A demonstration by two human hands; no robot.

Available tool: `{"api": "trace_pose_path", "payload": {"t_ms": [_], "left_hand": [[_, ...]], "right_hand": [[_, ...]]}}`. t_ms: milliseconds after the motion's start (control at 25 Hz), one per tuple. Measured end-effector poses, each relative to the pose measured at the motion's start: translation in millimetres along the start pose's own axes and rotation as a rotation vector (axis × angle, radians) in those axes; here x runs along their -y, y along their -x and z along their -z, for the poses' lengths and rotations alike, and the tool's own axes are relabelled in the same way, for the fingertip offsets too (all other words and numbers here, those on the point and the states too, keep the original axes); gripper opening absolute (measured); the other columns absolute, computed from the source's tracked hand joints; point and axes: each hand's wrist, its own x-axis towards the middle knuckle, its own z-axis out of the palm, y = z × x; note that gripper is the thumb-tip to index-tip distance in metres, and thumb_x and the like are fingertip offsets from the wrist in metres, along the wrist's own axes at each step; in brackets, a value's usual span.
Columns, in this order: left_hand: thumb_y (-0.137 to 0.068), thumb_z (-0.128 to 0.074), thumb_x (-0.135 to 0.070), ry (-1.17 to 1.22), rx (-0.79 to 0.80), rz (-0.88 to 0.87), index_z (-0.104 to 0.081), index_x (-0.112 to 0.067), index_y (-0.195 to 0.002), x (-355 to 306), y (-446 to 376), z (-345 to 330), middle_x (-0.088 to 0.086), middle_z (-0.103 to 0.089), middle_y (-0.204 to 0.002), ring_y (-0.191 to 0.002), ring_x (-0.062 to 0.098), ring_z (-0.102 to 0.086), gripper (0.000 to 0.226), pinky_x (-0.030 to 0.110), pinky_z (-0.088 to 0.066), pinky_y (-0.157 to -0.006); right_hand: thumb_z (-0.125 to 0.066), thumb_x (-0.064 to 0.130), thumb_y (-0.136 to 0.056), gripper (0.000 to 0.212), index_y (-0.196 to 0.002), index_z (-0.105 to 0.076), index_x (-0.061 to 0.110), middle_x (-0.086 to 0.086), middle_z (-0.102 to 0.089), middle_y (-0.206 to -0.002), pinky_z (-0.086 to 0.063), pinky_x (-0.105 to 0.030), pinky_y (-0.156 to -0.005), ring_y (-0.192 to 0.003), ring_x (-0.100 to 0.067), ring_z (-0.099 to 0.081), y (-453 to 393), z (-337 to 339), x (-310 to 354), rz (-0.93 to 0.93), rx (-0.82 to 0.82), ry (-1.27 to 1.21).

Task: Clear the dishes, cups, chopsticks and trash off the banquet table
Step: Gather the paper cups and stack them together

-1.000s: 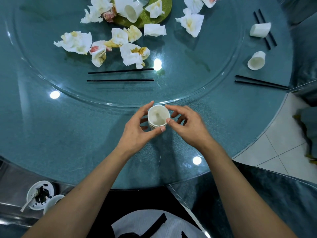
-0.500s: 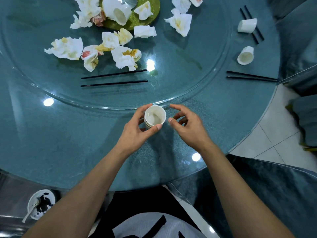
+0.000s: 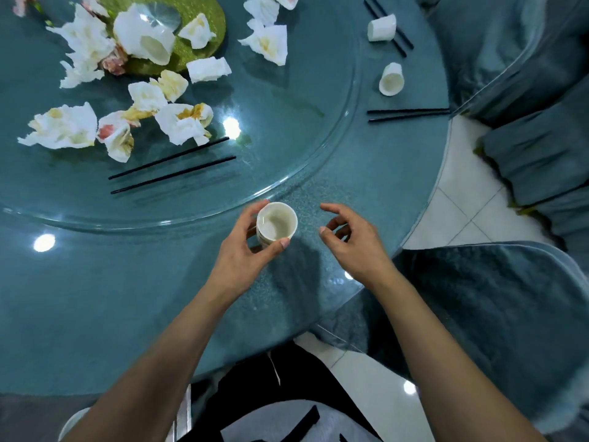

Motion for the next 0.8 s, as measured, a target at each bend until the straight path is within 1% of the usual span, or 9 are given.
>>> {"api": "trace_pose_path", "payload": {"t_ms": [120, 160, 280, 360, 440, 560, 600, 680, 800], "left_hand": [[-0.081, -0.084, -0.039, -0.011, 0.079, -0.033, -0.046, -0.044, -0.139, -13.2, 2.8, -2.4, -0.021, -0.061, -0.131, -0.123, 0.005, -0.059, 0.070, 0.024, -0.055, -0.085], [-0.081, -0.084, -0.040, -0.023, 0.110, -0.050, -0.046, -0.045, -0.139, -18.8, 3.7, -5.5, -0.020, -0.061, -0.132, -0.122, 0.005, -0.059, 0.069, 0.024, -0.055, -0.085], [-0.081, -0.084, -0.039, -0.023, 0.177, -0.076, -0.047, -0.045, -0.138, -31.6, 7.2, -16.3, -0.019, -0.063, -0.129, -0.120, 0.003, -0.060, 0.068, 0.014, -0.053, -0.080], [-0.081, -0.084, -0.036, -0.013, 0.230, -0.088, -0.049, -0.045, -0.136, -40.1, 9.9, -28.1, -0.018, -0.065, -0.127, -0.118, 0.003, -0.061, 0.067, 0.010, -0.051, -0.078], [-0.081, -0.085, -0.033, -0.002, 0.292, -0.111, -0.050, -0.043, -0.135, -49.8, 13.1, -44.4, -0.016, -0.066, -0.126, -0.117, 0.006, -0.062, 0.065, 0.009, -0.050, -0.078], [-0.080, -0.085, -0.030, 0.002, 0.366, -0.146, -0.052, -0.041, -0.133, -65.7, 17.7, -71.0, -0.013, -0.067, -0.124, -0.115, 0.009, -0.064, 0.063, 0.008, -0.048, -0.083], [-0.080, -0.085, -0.031, -0.002, 0.397, -0.159, -0.052, -0.042, -0.133, -72.0, 20.0, -82.1, -0.012, -0.068, -0.123, -0.115, 0.010, -0.064, 0.063, 0.009, -0.048, -0.085], [-0.078, -0.086, -0.035, -0.005, 0.449, -0.172, -0.052, -0.044, -0.132, -85.3, 25.2, -105.7, -0.011, -0.069, -0.122, -0.114, 0.011, -0.065, 0.065, 0.017, -0.050, -0.091], [-0.075, -0.086, -0.044, -0.008, 0.523, -0.205, -0.052, -0.046, -0.132, -106.8, 38.6, -147.4, -0.014, -0.069, -0.120, -0.114, 0.009, -0.065, 0.066, 0.024, -0.050, -0.096]], "right_hand": [[-0.061, 0.050, -0.085, 0.041, -0.126, -0.057, 0.049, 0.017, -0.063, -0.095, -0.054, -0.026, -0.076, -0.080, -0.004, -0.062, 21.3, 5.8, -2.1, -0.020, -0.080, -0.008], [-0.063, 0.047, -0.087, 0.040, -0.126, -0.057, 0.048, 0.017, -0.062, -0.098, -0.054, -0.025, -0.078, -0.083, -0.003, -0.062, 30.7, 9.9, -2.9, -0.030, -0.115, -0.012], [-0.066, 0.039, -0.091, 0.038, -0.128, -0.060, 0.044, 0.018, -0.060, -0.106, -0.049, -0.018, -0.081, -0.092, -0.001, -0.062, 56.1, 23.1, -4.5, -0.056, -0.189, -0.007], [-0.066, 0.036, -0.092, 0.037, -0.128, -0.060, 0.041, 0.018, -0.059, -0.110, -0.046, -0.015, -0.084, -0.097, 0.000, -0.060, 76.2, 35.5, -6.0, -0.071, -0.237, 0.005], [-0.067, 0.032, -0.093, 0.036, -0.128, -0.062, 0.040, 0.018, -0.058, -0.113, -0.046, -0.014, -0.088, -0.101, 0.001, -0.059, 97.7, 50.3, -8.2, -0.085, -0.302, 0.007], [-0.067, 0.030, -0.094, 0.035, -0.129, -0.063, 0.035, 0.017, -0.057, -0.114, -0.047, -0.018, -0.095, -0.102, 0.004, -0.057, 126.5, 72.9, -13.9, -0.120, -0.376, 0.026], [-0.067, 0.030, -0.094, 0.035, -0.129, -0.063, 0.034, 0.016, -0.057, -0.114, -0.047, -0.019, -0.096, -0.102, 0.004, -0.057, 136.8, 82.0, -17.2, -0.130, -0.406, 0.026], [-0.068, 0.030, -0.094, 0.034, -0.128, -0.063, 0.034, 0.020, -0.056, -0.113, -0.048, -0.018, -0.095, -0.102, 0.003, -0.057, 157.4, 100.1, -25.7, -0.145, -0.464, 0.010], [-0.067, 0.033, -0.094, 0.034, -0.127, -0.063, 0.038, 0.027, -0.053, -0.112, -0.043, -0.010, -0.092, -0.105, 0.004, -0.056, 188.7, 128.2, -42.0, -0.189, -0.535, 0.004]]}}
